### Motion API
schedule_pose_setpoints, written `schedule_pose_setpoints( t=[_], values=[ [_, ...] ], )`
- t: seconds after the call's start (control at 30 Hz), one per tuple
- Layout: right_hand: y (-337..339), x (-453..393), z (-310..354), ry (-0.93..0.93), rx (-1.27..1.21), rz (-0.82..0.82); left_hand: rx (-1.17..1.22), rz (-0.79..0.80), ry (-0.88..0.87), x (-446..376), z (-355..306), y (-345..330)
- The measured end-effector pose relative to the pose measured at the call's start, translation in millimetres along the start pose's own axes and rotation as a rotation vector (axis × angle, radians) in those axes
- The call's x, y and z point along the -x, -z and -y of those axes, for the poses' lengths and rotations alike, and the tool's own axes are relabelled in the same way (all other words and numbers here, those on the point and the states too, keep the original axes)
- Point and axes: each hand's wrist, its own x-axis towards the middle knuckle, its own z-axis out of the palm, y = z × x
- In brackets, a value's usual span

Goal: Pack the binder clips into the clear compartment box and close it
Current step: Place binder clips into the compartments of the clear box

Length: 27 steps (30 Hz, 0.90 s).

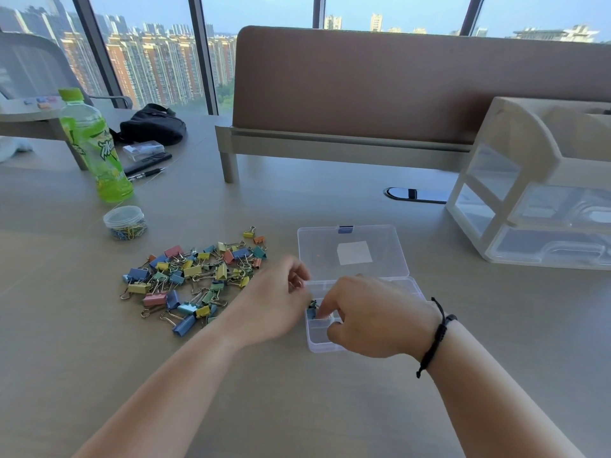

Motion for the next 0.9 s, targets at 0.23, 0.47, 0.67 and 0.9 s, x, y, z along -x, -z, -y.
schedule_pose_setpoints(
  t=[0.23, 0.47, 0.67, 0.9],
  values=[
    [-2.5, 0.5, -7.7, -0.001, -0.03, -0.021, 0.19, -0.01, -0.029, 3.8, 2.1, 12.4],
    [-9.0, 0.2, -9.1, -0.012, -0.032, -0.079, 0.219, 0.076, -0.161, 7.2, -0.6, 12.2],
    [-9.6, -0.3, -12.0, -0.056, -0.109, -0.16, 0.181, -0.038, -0.131, 5.7, -2.5, 18.0],
    [-5.4, -0.3, -19.7, -0.089, -0.292, -0.282, 0.165, -0.049, -0.14, 8.0, -6.1, 17.2]
  ],
)
